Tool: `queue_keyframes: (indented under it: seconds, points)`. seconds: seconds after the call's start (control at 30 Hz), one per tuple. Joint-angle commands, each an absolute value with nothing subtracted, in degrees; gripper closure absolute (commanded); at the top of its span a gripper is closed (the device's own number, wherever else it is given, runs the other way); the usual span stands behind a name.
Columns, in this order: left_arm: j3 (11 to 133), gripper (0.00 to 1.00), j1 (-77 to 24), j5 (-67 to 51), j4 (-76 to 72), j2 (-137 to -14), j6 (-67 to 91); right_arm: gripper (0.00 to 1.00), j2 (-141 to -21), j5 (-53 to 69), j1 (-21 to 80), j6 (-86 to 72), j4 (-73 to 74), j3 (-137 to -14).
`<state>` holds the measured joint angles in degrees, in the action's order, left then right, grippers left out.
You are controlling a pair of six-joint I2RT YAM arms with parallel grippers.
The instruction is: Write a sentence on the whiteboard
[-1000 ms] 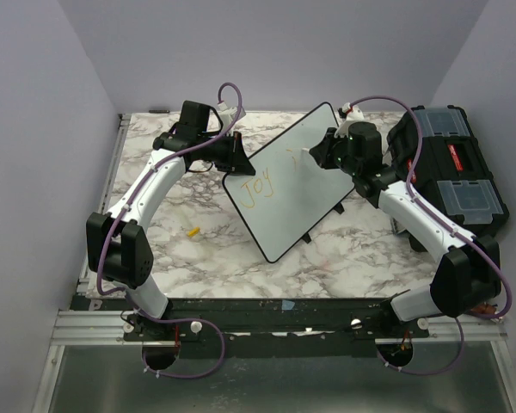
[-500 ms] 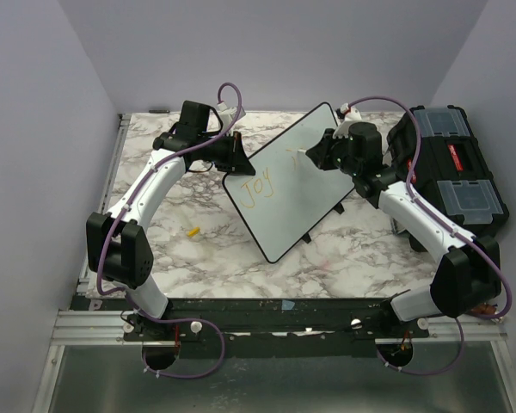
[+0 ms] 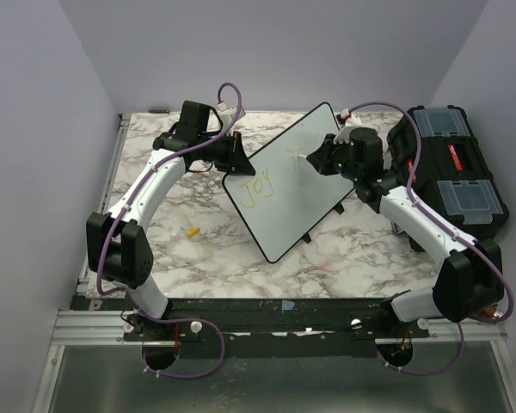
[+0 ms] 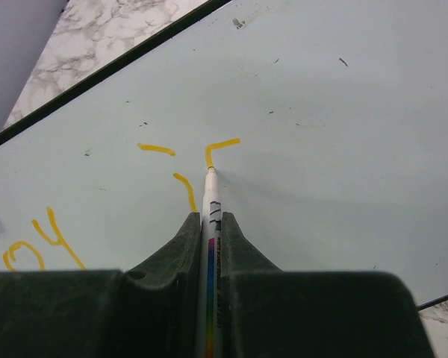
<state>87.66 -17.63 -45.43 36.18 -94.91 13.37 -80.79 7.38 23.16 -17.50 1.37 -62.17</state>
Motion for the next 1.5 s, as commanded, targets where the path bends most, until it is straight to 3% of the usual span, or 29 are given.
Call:
queue_keyframes:
  seconds: [0.0,0.8,1.47]
  points:
    - [89.85,1.00,-17.67,-45.07,33.22,-93.21,10.28,0.99,-80.82,7.03,23.35,-16.87,4.03,-60.30]
    - [90.06,1.00,-17.69,-45.07,33.38,-93.16,10.42,0.99,-80.60,0.80,23.43,-15.95,5.95,-61.35]
    - [89.66,1.00,-17.67,-45.24,33.22,-92.52,10.46,0.99,-79.01,8.22,23.41,-16.24,6.46,-58.89]
